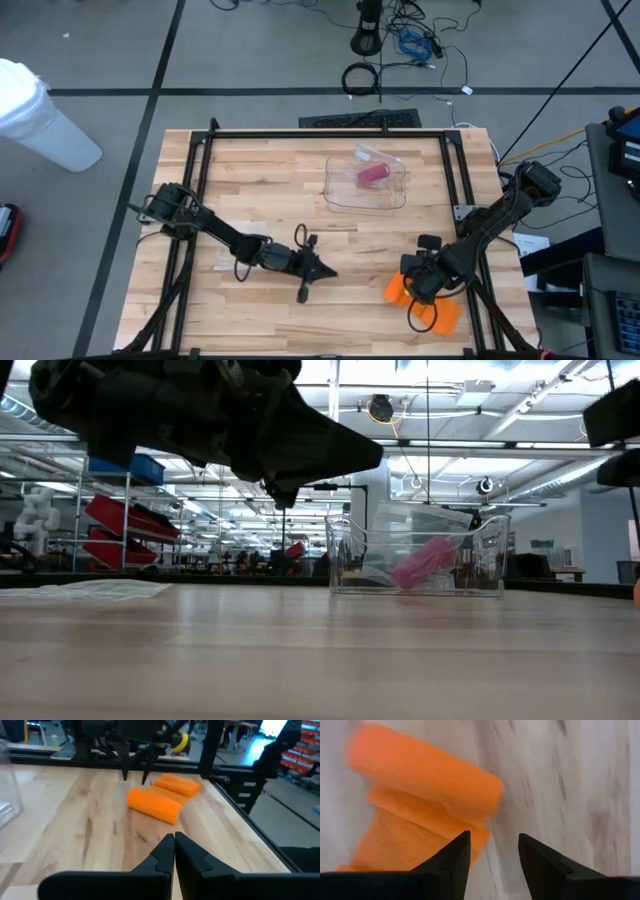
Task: Roll bandage
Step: Roll the orange bandage
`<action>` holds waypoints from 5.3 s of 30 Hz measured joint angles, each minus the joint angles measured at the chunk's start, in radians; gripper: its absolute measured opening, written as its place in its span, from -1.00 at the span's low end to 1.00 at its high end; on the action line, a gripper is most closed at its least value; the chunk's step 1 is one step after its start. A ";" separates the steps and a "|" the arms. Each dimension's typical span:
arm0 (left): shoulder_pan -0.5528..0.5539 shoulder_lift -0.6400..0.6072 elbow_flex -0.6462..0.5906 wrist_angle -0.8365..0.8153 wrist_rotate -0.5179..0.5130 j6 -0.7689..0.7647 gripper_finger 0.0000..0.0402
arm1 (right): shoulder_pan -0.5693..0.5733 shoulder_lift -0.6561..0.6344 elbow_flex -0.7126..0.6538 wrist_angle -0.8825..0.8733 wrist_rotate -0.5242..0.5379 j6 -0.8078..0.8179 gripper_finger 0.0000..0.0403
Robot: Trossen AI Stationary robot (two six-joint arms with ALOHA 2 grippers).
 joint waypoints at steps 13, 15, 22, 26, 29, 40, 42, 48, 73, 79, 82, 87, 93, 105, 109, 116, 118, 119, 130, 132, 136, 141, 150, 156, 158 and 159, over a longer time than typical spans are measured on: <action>-0.013 0.017 0.055 -0.132 -0.001 0.024 -0.91 | -0.037 0.000 0.000 0.017 -0.004 -0.093 -0.25; -0.014 0.017 0.055 -0.159 -0.011 0.027 -0.91 | -0.041 0.000 -0.003 -0.004 -0.004 -0.077 -0.25; -0.016 0.017 0.055 -0.186 -0.035 0.029 -0.91 | -0.043 0.000 -0.088 0.192 -0.073 -0.080 -0.25; -0.016 0.017 0.055 -0.187 -0.036 0.029 -0.91 | -0.043 0.000 -0.153 0.309 -0.075 -0.074 -0.25; -0.016 0.017 0.055 -0.191 -0.041 0.028 -0.91 | -0.043 0.000 -0.189 0.414 -0.076 -0.077 -0.25; -0.035 0.020 0.083 -0.255 0.131 0.026 -0.91 | -0.089 0.000 -0.192 0.686 -0.030 -0.016 -0.25; -0.048 0.021 0.098 -0.255 0.115 0.049 -0.91 | -0.109 0.000 -0.192 0.715 0.020 0.023 -0.25; -0.071 0.021 0.111 -0.260 0.024 0.093 -0.91 | -0.155 0.000 -0.192 0.721 0.080 0.059 -0.25; -0.075 0.022 0.111 -0.299 -0.003 0.074 -0.91 | 0.056 0.154 -0.057 0.666 -0.073 -0.292 -0.32; -0.075 0.022 0.111 -0.299 -0.004 0.100 -0.91 | 0.047 0.257 -0.057 0.819 -0.134 -0.316 -0.55; -0.075 0.022 0.111 -0.297 -0.004 0.105 -0.91 | 0.025 0.286 -0.055 0.859 -0.133 -0.352 -0.65; -0.076 0.022 0.111 -0.297 -0.004 0.102 -0.91 | -0.028 0.314 -0.057 0.973 -0.076 -0.451 -0.76; -0.082 0.022 0.111 -0.299 -0.004 0.099 -0.91 | -0.096 0.314 -0.057 1.043 -0.039 -0.495 -0.82; -0.091 0.140 0.156 -0.175 -0.161 0.282 -0.91 | -0.120 0.314 -0.057 1.046 -0.047 -0.439 -0.84; -0.090 0.233 0.231 -0.171 -0.175 0.340 -0.90 | -0.119 0.313 -0.057 1.050 -0.047 -0.413 -0.84; -0.090 0.290 0.287 -0.179 -0.184 0.304 -0.57 | -0.117 0.313 -0.057 1.051 -0.048 -0.403 -0.84; -0.090 0.289 0.287 -0.183 -0.188 0.262 -0.41 | -0.117 0.312 -0.057 1.051 -0.049 -0.402 -0.84; -0.089 0.288 0.287 -0.184 -0.189 0.248 -0.33 | -0.117 0.312 -0.057 1.051 -0.049 -0.402 -0.84; -0.074 0.322 0.303 -0.195 -0.213 0.148 -0.04 | -0.121 0.312 -0.057 1.069 -0.049 -0.390 -0.84; -0.073 0.322 0.318 -0.192 -0.214 0.148 -0.04 | -0.121 0.312 -0.057 1.079 -0.049 -0.390 -0.84; -0.075 0.322 0.338 -0.192 -0.214 0.149 -0.04 | -0.121 0.312 -0.057 1.083 -0.049 -0.390 -0.84; -0.073 0.322 0.338 -0.204 -0.187 0.149 -0.04 | -0.121 0.312 -0.057 1.082 -0.048 -0.387 -0.84; -0.074 0.380 0.374 -0.198 -0.158 0.148 -0.04 | -0.123 0.312 -0.057 1.082 0.005 -0.376 -0.84; -0.074 0.412 0.406 -0.193 -0.162 0.148 -0.04 | -0.121 0.311 -0.057 1.082 0.004 -0.361 -0.84; -0.074 0.412 0.406 -0.195 -0.163 0.148 -0.04 | -0.117 0.311 -0.057 1.080 0.006 -0.361 -0.84; -0.074 0.412 0.406 -0.195 -0.163 0.148 -0.04 | -0.117 0.311 -0.057 1.078 0.006 -0.360 -0.84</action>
